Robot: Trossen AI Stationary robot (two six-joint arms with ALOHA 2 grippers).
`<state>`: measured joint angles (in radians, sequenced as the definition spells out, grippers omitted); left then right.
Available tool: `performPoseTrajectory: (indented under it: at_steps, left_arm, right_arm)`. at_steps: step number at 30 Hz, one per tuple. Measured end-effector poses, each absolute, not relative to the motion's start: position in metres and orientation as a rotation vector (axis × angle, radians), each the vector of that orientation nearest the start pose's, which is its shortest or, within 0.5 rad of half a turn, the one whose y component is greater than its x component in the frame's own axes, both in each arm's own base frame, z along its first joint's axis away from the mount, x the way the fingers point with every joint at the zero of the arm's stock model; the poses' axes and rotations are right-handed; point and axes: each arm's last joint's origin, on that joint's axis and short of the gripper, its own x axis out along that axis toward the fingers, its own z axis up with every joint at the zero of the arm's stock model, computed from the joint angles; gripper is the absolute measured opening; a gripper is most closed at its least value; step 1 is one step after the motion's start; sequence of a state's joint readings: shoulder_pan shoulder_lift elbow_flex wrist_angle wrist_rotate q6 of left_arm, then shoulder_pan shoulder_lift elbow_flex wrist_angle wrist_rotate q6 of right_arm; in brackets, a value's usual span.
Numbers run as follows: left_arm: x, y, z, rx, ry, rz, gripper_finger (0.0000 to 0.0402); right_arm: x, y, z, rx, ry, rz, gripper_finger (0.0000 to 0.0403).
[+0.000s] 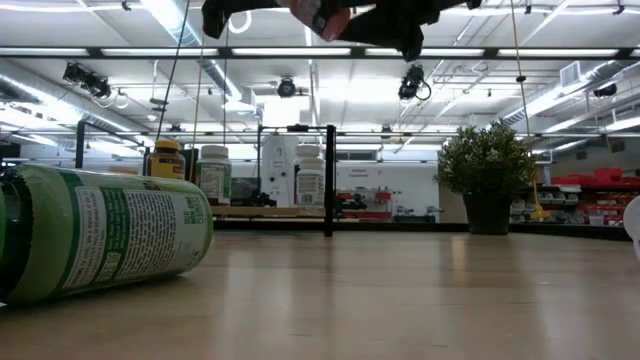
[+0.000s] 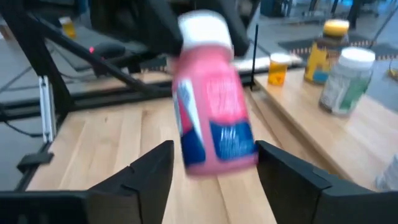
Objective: Pick and place medicine bottles onto shelf by color
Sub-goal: Put the pink medicine bottle on the shelf
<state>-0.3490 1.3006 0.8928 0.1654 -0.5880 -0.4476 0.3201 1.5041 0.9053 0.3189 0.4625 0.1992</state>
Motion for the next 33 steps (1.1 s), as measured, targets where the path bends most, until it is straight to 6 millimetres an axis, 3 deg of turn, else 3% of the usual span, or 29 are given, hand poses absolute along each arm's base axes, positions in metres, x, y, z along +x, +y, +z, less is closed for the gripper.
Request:
performPoseTrajectory:
  at_steps: [10, 15, 21, 24, 33]
  left_arm:
    - [0.254, -0.062, 0.29, -0.244, 0.338, 0.39, 0.0177]
    - [0.242, -0.032, 0.277, -0.17, 0.587, 0.493, 0.0176]
    - [0.235, 0.008, 0.285, -0.108, 0.888, 0.527, 0.018]
    - [0.233, 0.029, 0.297, -0.106, 0.945, 0.578, 0.0177]
    - [0.21, 0.081, 0.287, -0.252, 1.159, 0.787, 0.0188]
  right_arm:
    - [0.313, 0.091, 0.244, 0.157, 0.327, -0.173, 0.0243]
    - [0.313, 0.092, 0.244, 0.202, 0.335, -0.13, 0.0243]
    - [0.313, 0.094, 0.244, 0.241, 0.345, -0.093, 0.0241]
    - [0.313, 0.094, 0.243, 0.243, 0.347, -0.092, 0.0241]
    - [0.313, 0.093, 0.242, 0.242, 0.362, -0.095, 0.0241]
